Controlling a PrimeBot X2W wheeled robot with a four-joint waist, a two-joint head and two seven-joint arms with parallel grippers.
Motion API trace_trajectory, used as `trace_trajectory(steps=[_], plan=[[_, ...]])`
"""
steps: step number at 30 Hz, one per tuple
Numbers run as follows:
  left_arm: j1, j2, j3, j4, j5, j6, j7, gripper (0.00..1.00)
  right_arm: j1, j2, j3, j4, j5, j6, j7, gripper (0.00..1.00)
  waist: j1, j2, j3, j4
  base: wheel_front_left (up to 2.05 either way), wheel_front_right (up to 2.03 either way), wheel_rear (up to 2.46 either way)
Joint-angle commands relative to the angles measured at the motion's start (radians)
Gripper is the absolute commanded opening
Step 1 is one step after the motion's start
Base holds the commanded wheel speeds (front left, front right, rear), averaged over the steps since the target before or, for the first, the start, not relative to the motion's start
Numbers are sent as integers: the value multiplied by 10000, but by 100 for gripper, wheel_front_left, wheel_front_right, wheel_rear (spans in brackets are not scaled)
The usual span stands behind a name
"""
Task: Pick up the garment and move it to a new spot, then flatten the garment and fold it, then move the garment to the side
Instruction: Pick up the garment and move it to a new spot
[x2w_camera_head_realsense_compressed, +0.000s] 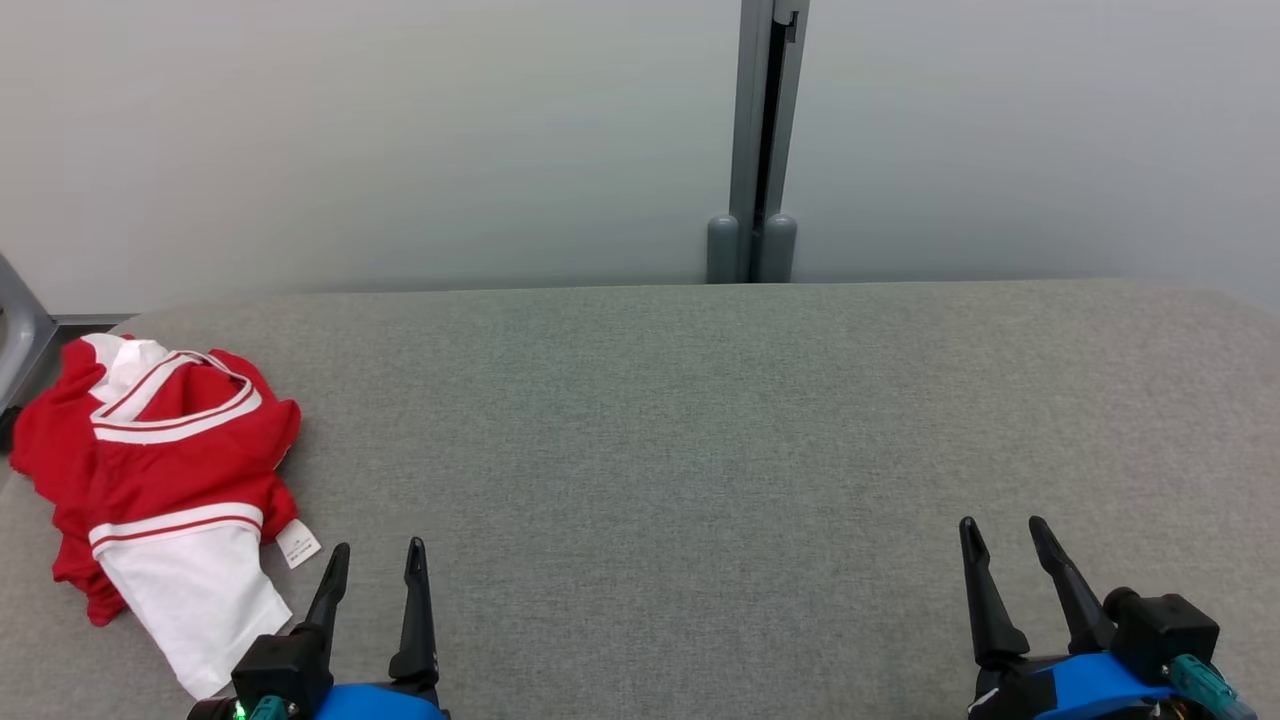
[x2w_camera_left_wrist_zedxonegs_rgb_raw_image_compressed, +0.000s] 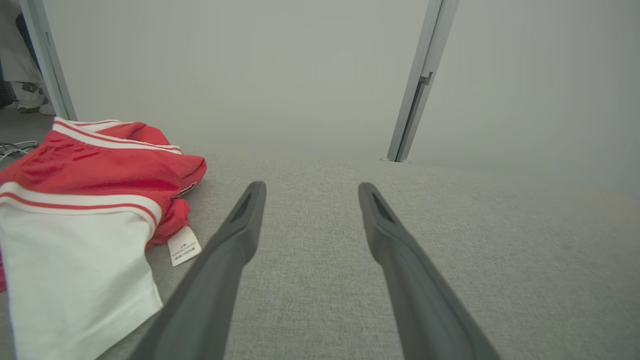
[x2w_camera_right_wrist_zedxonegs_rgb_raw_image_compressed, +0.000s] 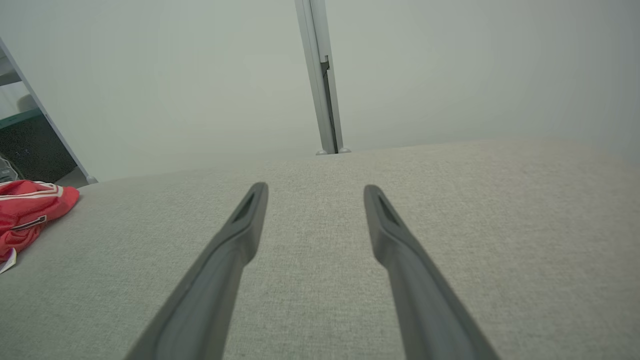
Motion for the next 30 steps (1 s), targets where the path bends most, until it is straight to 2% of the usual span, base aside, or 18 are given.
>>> trace_trajectory(steps=[1,6,22,30], plan=[[-102,47,1,-28,-35,32,-52,100,109,-65,-46,-5,23,4,-52,100,0,-1,18,86,0,0,0],[-120,24,-55,-185,-44,67,-52,100,219,-60,-190,-80,88,4,-46,100,0,-1,58,719,0,0,0],[13,243,-18,-684,-51,273,10,100,234,-62,-146,-172,342,3,-45,100,0,-1,249,3849,0,0,0],[33,361,-9,-752,-135,347,95,100,147,-60,-81,-76,443,3,-46,100,0,-1,264,4963,0,0,0]])
